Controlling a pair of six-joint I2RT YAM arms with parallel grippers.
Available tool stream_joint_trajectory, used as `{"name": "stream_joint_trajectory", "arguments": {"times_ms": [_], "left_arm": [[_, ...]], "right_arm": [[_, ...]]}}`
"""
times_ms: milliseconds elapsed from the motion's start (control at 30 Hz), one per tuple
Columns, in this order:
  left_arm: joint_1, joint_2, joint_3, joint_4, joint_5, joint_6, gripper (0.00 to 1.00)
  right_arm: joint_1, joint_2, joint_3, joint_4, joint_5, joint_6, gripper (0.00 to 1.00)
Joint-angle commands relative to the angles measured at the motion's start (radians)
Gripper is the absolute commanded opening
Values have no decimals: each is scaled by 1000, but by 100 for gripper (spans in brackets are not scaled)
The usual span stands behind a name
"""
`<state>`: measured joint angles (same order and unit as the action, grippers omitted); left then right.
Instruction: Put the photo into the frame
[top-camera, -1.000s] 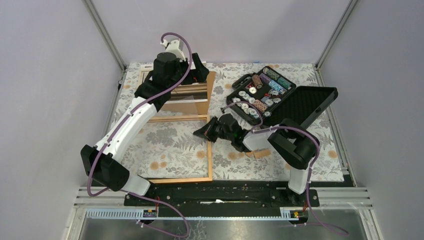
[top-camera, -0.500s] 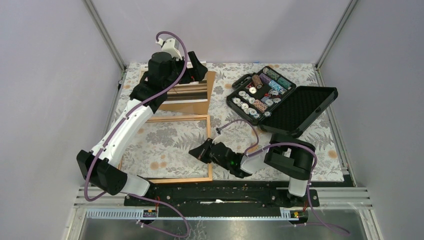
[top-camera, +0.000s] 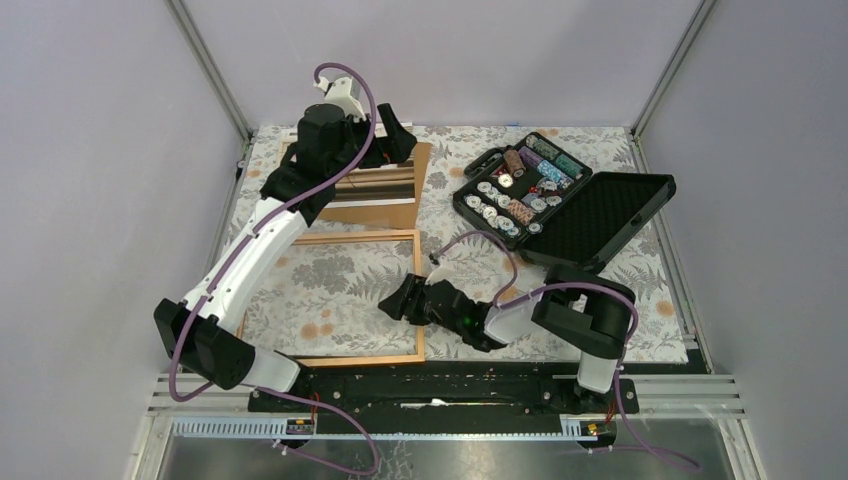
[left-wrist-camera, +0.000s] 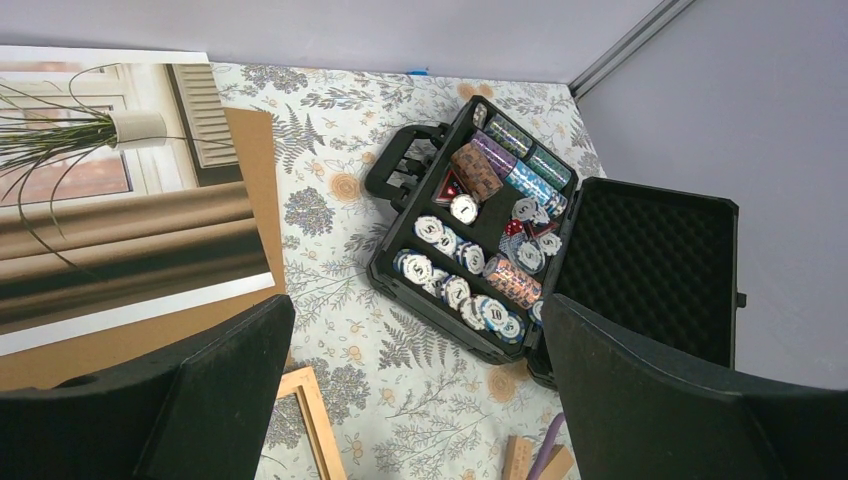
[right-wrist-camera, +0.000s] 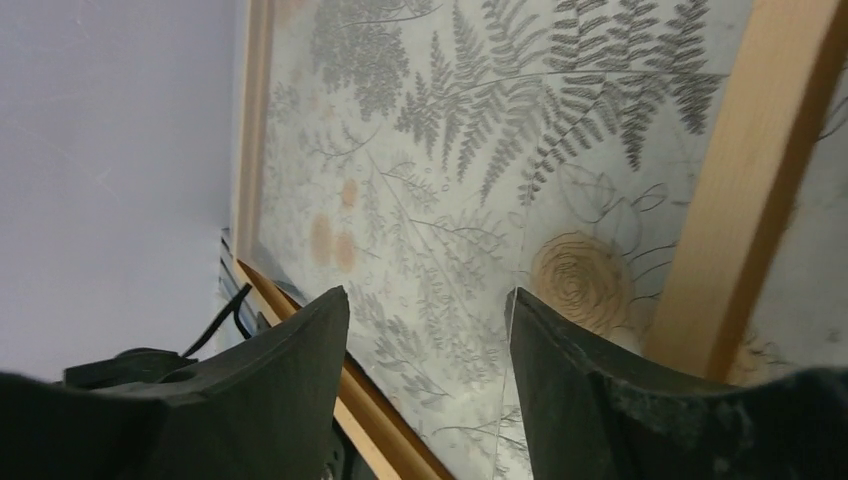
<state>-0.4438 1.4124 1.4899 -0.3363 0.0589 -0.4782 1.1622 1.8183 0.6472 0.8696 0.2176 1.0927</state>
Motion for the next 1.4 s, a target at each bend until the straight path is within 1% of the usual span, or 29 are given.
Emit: {"name": "stream_joint_trajectory", "arguments": {"times_ms": [0, 67, 167, 233, 367, 400, 433, 533, 633, 733, 900, 967, 1133, 1233, 1300, 1367], "left_arm": [[1, 7, 23, 43, 3, 18, 99], [1, 12, 23, 42, 2, 21, 99], [-1, 23, 21, 41, -4, 26, 99], [-1, 30, 21, 40, -9, 31, 99], [-3, 40, 22, 40, -8, 36, 99], [-4, 44, 21, 40, -8, 36, 99], [-4, 46, 22, 40, -8, 38, 99], [-4, 49, 22, 40, -7, 40, 99], [-4, 51, 23, 39, 0, 39, 99], [-4, 50, 25, 40, 9, 36, 99], [-4, 45, 27, 40, 19, 33, 99], [-4, 43, 28, 40, 22, 32, 99], [-3, 40, 27, 39, 25, 27, 99], [-3, 33, 24, 43, 24, 18, 99], [-2, 33, 26, 43, 25, 19, 99], [-3, 32, 25, 43, 28, 20, 99]], "right_arm": [[-94, -12, -25, 42, -156, -83, 69], [-133, 13, -10, 46, -247, -112, 76], [-176, 52, 47, 0, -361, -158, 82], [-200, 67, 72, -27, -395, -172, 88], [-242, 96, 126, -104, -440, -193, 90], [-246, 95, 143, -138, -430, -204, 91], [-246, 93, 170, -206, -404, -223, 92], [-245, 105, 302, -486, -285, -278, 94], [-245, 144, 418, -670, -182, -306, 97], [-247, 200, 519, -753, -166, -341, 97], [-271, 259, 604, -735, -196, -335, 96], [-295, 281, 621, -703, -212, -315, 95], [-357, 363, 646, -564, -392, -251, 88], [-377, 395, 653, -520, -445, -215, 81], [-387, 408, 653, -470, -494, -197, 79], [-389, 417, 666, -464, -523, -193, 77]]}}
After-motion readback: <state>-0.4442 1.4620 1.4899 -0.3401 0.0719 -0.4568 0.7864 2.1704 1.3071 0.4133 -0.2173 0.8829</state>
